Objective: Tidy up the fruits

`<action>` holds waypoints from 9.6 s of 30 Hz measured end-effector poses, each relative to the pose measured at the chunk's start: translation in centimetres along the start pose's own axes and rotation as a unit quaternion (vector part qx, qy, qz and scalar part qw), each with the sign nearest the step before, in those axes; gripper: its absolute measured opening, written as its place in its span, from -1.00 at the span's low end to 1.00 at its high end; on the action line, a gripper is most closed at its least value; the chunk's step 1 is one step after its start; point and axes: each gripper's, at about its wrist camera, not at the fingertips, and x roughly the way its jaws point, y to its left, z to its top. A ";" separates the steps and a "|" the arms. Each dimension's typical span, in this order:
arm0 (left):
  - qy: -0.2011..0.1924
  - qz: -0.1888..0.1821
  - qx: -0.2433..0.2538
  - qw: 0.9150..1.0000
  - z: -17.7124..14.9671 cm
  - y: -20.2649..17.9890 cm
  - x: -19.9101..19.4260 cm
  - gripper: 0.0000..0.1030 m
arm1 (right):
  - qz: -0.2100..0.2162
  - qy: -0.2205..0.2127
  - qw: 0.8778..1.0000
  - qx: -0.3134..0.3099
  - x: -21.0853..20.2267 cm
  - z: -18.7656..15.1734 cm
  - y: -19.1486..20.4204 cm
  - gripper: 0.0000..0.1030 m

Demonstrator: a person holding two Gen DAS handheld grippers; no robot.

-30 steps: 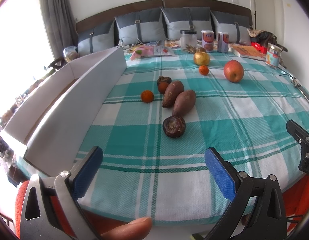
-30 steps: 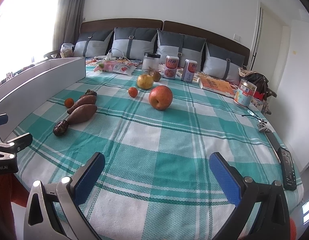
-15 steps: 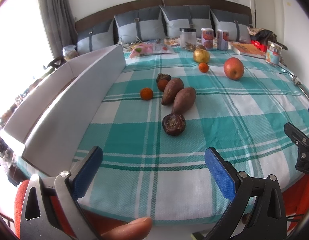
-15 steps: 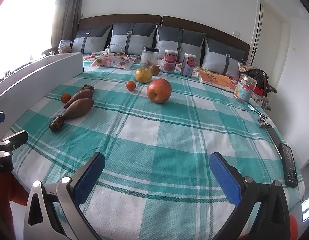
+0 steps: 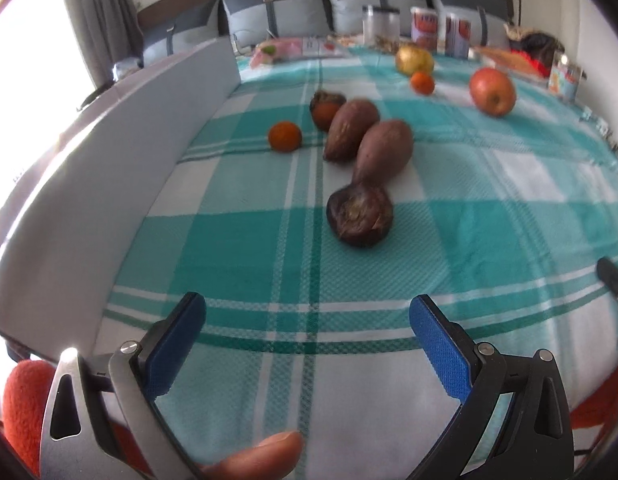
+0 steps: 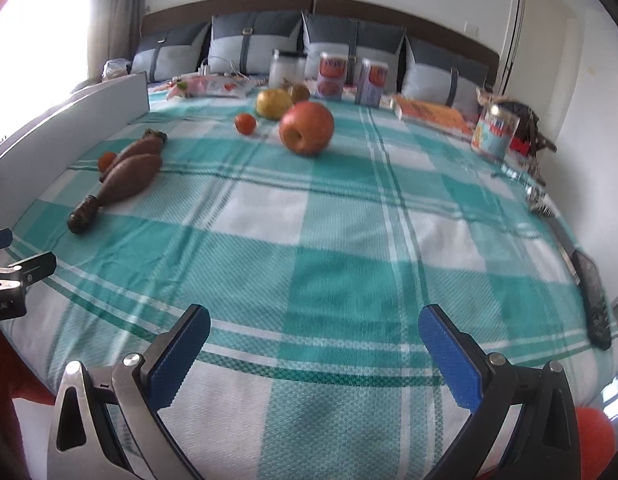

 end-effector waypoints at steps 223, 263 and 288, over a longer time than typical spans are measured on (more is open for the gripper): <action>0.009 -0.050 -0.046 0.998 4.9 2.1 5.3 0.97 | 0.010 0.067 0.996 0.059 9.0 4.9 -5.2 1.00; 0.008 -0.049 -0.047 0.998 4.9 2.1 5.3 0.97 | 0.008 0.066 0.996 0.059 9.0 4.9 -5.3 1.00; 0.007 -0.049 -0.047 0.998 4.9 2.0 5.3 0.97 | 0.008 0.066 0.996 0.059 9.0 4.9 -5.3 1.00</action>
